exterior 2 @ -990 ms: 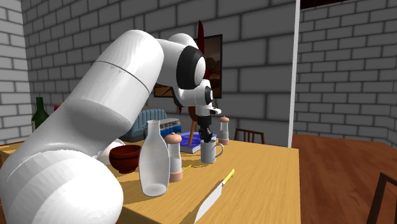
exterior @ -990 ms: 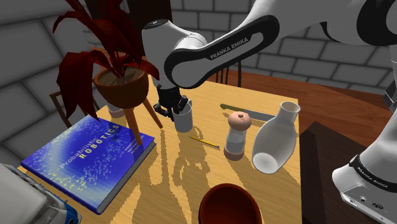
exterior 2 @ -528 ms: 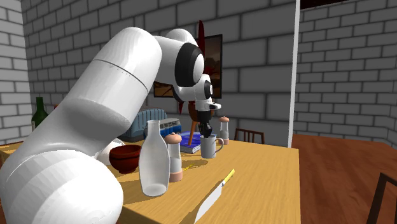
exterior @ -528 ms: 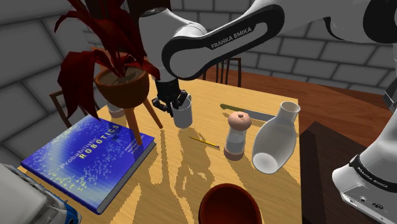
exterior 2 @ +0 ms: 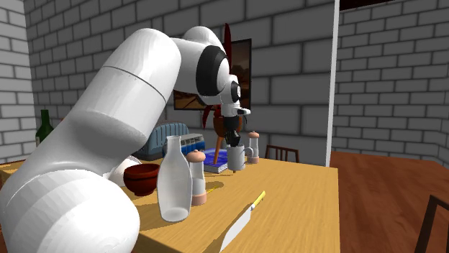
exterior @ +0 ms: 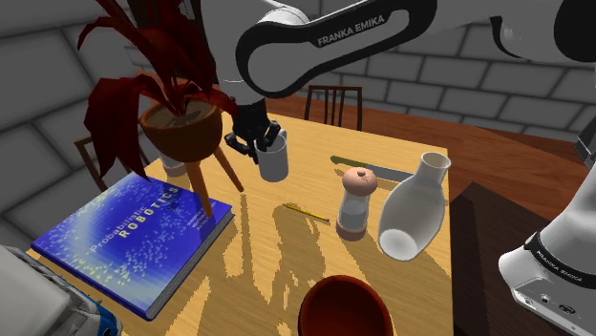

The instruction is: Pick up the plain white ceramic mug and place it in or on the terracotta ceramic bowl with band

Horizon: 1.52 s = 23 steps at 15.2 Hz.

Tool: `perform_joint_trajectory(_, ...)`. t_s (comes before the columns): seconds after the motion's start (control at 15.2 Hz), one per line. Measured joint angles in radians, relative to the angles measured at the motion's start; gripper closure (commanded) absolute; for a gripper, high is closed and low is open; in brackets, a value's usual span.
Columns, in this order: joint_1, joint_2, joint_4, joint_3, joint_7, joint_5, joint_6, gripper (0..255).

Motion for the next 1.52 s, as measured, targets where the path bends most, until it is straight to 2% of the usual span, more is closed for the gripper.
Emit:
perform_joint_trajectory(0.66,0.015,-0.011,0.115,0.006,-0.016,0.010,-0.125,255)
perform_joint_trajectory(1.25,0.042,0.009,0.280,0.005,-0.035,0.007,-0.256,255)
perform_joint_trajectory(1.52,0.032,-0.100,0.124,0.030,0.010,0.036,-0.211,255)
